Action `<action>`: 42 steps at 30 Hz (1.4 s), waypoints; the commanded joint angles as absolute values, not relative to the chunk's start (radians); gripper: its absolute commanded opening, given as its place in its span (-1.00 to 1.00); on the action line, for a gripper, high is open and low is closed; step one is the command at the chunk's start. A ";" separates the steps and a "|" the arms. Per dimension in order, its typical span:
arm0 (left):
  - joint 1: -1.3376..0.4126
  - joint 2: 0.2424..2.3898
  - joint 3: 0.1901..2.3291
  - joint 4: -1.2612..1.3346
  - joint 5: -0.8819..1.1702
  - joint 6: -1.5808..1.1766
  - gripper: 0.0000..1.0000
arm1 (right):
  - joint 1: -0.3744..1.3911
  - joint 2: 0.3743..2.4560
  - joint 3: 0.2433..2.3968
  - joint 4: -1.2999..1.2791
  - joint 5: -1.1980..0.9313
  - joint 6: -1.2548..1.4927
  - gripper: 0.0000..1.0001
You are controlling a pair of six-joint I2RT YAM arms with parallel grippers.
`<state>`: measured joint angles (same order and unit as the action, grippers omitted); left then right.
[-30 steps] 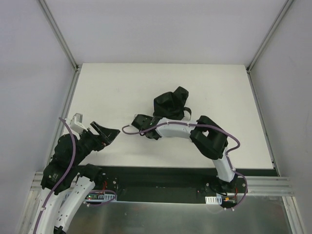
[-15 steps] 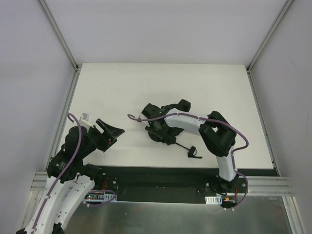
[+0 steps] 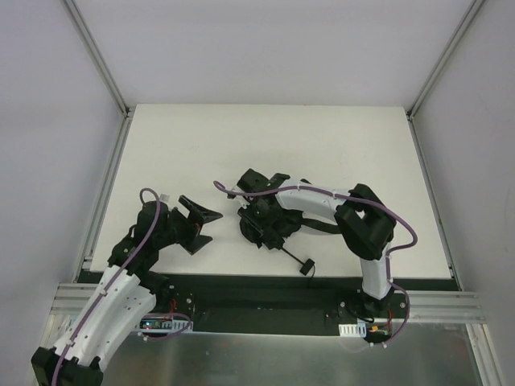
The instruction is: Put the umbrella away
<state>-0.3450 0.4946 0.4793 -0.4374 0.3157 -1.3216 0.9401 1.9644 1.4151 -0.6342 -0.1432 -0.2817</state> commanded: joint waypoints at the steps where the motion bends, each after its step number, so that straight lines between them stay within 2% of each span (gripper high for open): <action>1: -0.341 0.563 0.411 -0.262 0.347 -1.485 0.75 | 0.943 1.985 1.407 -0.623 -0.251 -0.245 -0.48; 5: -0.341 0.627 0.426 -0.259 0.322 -1.485 0.69 | 0.943 1.945 1.394 -0.623 -0.264 -0.241 0.02; 7: -0.342 0.661 0.434 -0.259 0.325 -1.480 0.71 | 0.936 1.910 1.404 -0.659 -0.268 -0.226 0.17; 8: -0.342 0.679 0.439 -0.259 0.330 -1.474 0.74 | 0.930 1.890 1.410 -0.682 -0.268 -0.213 0.35; 11: -0.350 0.728 0.443 -0.255 0.353 -1.463 0.80 | 0.923 1.818 1.410 -0.724 -0.275 -0.172 0.69; 14: -0.377 0.775 0.446 -0.235 0.360 -1.463 0.83 | 0.913 1.726 1.417 -0.759 -0.265 -0.124 0.93; 20: -0.460 0.870 0.480 -0.215 0.356 -1.466 0.74 | 0.884 1.566 1.417 -0.795 -0.252 -0.002 0.98; 23: -0.485 0.905 0.489 -0.209 0.365 -1.476 0.71 | 0.836 1.465 1.362 -0.792 -0.157 0.191 0.99; 24: -0.489 0.908 0.489 -0.209 0.362 -1.480 0.70 | 0.804 1.421 1.318 -0.792 -0.108 0.281 0.93; 26: -0.497 0.910 0.491 -0.209 0.361 -1.493 0.67 | 0.712 1.338 1.212 -0.782 -0.061 0.458 0.93; 30: -0.521 0.943 0.534 -0.201 0.390 -1.482 0.55 | 0.527 1.194 0.956 -0.614 -0.121 0.710 0.93; 33: -0.549 1.020 0.604 -0.189 0.432 -1.436 0.38 | 0.408 1.172 0.795 -0.458 -0.222 0.845 0.98; 38: -0.586 1.191 0.722 -0.173 0.482 -1.355 0.06 | 0.341 1.264 0.775 -0.381 -0.239 0.867 0.98; 42: -0.607 1.331 0.825 -0.163 0.503 -1.270 -0.20 | 0.318 1.327 0.761 -0.330 -0.181 0.902 0.76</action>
<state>-0.5884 1.2316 0.7261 -0.1867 0.4507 -1.3762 0.3397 1.2884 0.7570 -0.4454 -0.1982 0.8101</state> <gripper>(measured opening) 0.455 0.927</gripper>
